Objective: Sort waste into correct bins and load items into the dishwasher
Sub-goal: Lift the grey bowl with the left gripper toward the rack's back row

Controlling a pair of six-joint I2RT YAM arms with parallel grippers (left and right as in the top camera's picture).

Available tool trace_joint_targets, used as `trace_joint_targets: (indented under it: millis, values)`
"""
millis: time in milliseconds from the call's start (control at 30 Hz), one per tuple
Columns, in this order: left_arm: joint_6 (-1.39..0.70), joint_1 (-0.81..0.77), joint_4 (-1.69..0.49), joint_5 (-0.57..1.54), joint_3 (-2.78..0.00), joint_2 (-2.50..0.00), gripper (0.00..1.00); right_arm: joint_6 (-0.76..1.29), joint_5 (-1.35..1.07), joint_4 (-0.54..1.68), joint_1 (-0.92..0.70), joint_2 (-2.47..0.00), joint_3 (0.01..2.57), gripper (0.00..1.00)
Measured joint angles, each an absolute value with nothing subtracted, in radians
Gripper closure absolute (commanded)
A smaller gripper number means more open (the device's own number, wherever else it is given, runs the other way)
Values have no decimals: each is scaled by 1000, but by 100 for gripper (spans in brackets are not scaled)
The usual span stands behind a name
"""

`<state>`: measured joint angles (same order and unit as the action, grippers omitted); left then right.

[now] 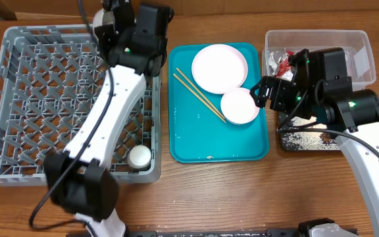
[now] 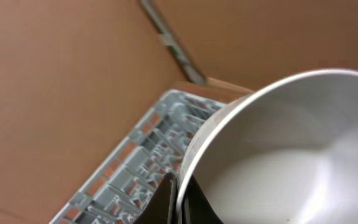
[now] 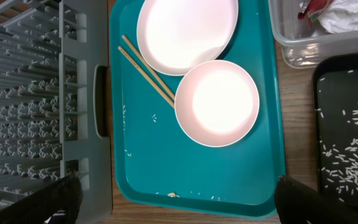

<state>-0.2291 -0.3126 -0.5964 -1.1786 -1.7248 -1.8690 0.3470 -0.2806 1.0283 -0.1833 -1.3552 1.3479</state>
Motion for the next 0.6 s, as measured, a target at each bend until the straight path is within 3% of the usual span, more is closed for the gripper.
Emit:
trace_joint_targets:
  millis: [233,600]
  values:
    - [-139,-259,-319,-1366,-1725,-2066,96,347,-280,1026,-183,-1355,1348,0]
    - [52,-229,-59,-1404,-1725,-2222,96,347,-280,1026,-183,-1355,1348,0]
